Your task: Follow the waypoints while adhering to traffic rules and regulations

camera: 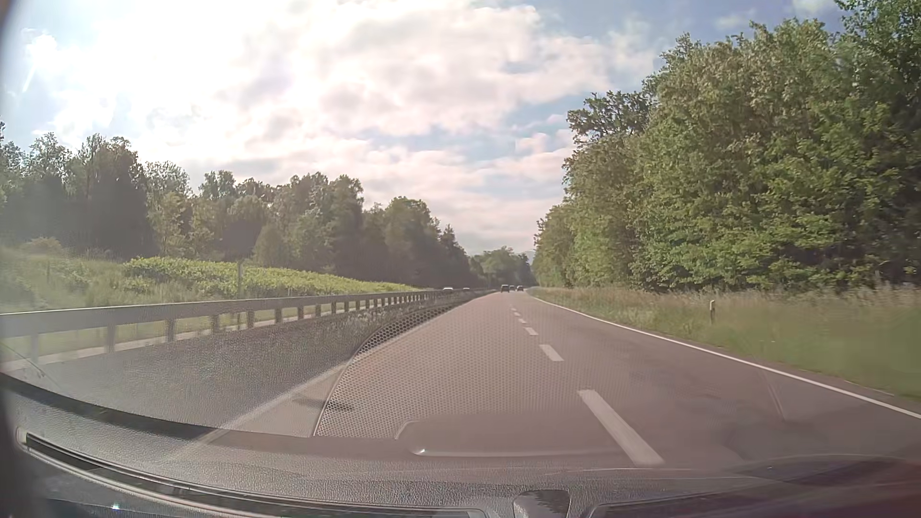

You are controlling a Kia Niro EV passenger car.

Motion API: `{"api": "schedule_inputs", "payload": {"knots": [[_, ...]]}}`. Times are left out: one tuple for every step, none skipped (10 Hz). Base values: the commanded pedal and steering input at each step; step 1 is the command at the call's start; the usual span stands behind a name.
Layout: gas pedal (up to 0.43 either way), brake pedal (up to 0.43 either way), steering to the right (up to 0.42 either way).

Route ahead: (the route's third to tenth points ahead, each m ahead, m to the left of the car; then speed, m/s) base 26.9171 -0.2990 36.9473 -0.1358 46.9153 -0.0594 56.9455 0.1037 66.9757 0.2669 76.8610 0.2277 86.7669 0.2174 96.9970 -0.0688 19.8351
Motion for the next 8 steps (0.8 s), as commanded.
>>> {"api": "schedule_inputs", "payload": {"knots": [[0.177,0.0,0.004],[0.177,0.0,0.005],[0.177,0.0,0.008],[0.177,0.0,0.008],[0.177,0.0,0.008],[0.177,0.0,0.008],[0.177,0.0,0.008],[0.177,0.0,0.007]]}}
